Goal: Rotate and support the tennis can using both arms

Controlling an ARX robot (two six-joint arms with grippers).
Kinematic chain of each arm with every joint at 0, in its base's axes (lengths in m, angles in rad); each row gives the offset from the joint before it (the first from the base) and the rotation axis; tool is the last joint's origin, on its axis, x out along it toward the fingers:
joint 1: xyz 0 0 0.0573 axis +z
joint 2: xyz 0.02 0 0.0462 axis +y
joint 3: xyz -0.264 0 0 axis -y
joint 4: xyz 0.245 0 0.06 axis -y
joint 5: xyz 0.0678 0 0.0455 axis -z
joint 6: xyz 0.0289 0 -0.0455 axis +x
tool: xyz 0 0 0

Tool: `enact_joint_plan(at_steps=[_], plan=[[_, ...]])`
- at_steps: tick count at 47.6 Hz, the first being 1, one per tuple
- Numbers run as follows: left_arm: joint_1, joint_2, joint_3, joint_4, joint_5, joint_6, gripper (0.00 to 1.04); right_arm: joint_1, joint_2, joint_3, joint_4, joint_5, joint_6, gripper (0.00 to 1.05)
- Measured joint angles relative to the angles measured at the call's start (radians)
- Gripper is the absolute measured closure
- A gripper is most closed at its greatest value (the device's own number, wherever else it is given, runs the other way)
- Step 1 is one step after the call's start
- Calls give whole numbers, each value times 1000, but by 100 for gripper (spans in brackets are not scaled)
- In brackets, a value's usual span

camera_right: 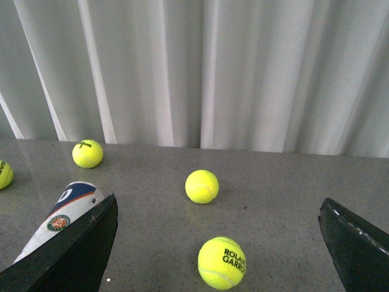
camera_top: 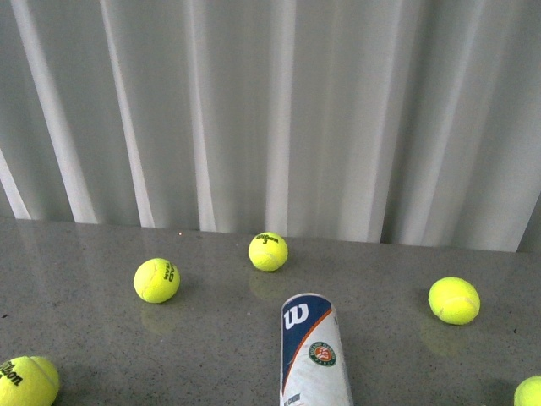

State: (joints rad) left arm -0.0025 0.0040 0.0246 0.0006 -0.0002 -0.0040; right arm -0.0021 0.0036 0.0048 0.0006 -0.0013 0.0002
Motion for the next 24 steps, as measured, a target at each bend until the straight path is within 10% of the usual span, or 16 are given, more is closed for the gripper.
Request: enact_joint_plan(at_steps=[24], plan=[[0, 0, 0, 0, 0, 0, 7, 0, 0, 0, 0, 0, 0, 7]])
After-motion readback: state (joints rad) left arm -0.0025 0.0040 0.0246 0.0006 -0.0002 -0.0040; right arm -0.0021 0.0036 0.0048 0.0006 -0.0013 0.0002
